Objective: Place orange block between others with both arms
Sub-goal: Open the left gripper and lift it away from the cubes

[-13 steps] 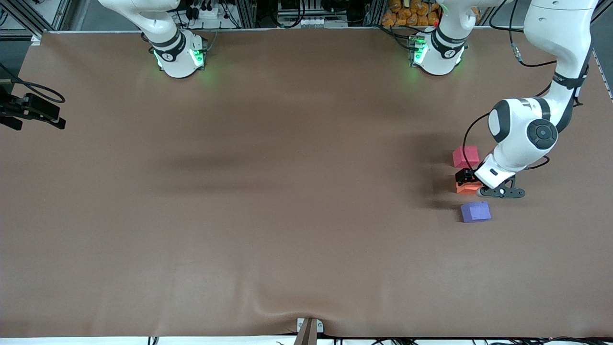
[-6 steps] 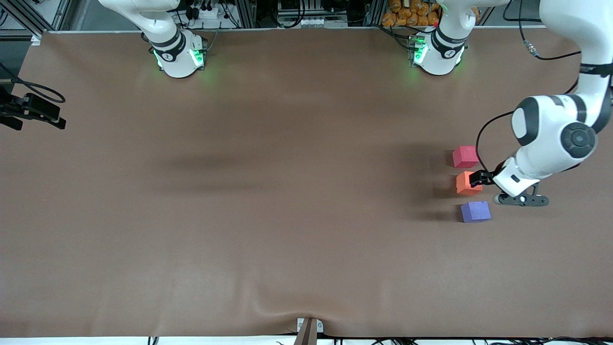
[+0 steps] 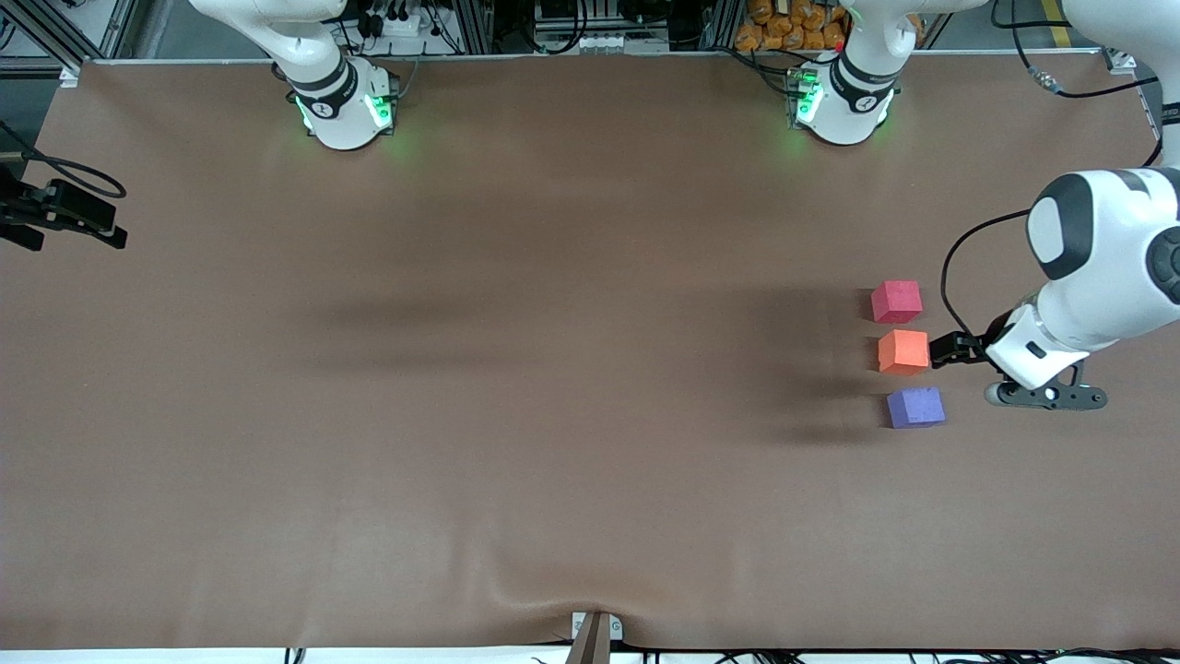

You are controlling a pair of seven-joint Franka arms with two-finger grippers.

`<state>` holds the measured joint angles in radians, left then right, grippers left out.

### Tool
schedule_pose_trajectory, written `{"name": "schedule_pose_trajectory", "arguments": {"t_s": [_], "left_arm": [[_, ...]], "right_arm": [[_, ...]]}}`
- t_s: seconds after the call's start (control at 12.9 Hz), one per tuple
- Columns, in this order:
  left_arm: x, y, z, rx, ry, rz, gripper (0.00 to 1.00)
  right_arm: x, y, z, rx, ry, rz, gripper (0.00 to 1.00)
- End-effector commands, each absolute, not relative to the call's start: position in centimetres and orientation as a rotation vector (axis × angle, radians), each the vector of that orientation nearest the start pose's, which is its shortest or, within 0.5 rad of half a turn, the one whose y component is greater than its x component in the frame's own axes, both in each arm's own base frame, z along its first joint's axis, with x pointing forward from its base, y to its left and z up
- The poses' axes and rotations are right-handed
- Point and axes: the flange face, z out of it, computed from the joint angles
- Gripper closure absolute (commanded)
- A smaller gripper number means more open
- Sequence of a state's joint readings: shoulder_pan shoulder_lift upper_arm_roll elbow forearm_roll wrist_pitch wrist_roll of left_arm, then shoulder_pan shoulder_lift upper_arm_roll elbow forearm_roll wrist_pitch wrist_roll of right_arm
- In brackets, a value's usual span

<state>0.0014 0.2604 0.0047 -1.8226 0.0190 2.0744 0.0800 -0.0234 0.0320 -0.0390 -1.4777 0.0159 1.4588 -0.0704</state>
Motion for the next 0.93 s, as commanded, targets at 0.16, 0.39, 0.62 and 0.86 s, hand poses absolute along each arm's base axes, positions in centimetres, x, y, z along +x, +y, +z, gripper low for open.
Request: {"name": "schedule_pose_trajectory", "arguments": {"t_s": [0.16,0.39,0.62,0.86], "left_arm": [[63.6,-1.3,44.1,-3.136,0.197,0.012,0.00],[64.0,-1.0,48.1,-3.137,0.189,0.031,0.00],[63.0,-0.8,51.8,-3.138,0.183,0.024,0.00],[60.8,-1.3,56.5,-3.139,0.173,-0.043,0.00]], "right_arm": [[55.2,-2.9,64.4,-3.129,-0.002,0.078,0.00],[55.1,-3.3,64.5,-3.130,0.008,0.081,0.00],[55.2,-3.1,64.4,-3.130,0.001,0.083,0.00],[55.2,-3.2,64.4,-3.130,0.006,0.083,0.00]]}}
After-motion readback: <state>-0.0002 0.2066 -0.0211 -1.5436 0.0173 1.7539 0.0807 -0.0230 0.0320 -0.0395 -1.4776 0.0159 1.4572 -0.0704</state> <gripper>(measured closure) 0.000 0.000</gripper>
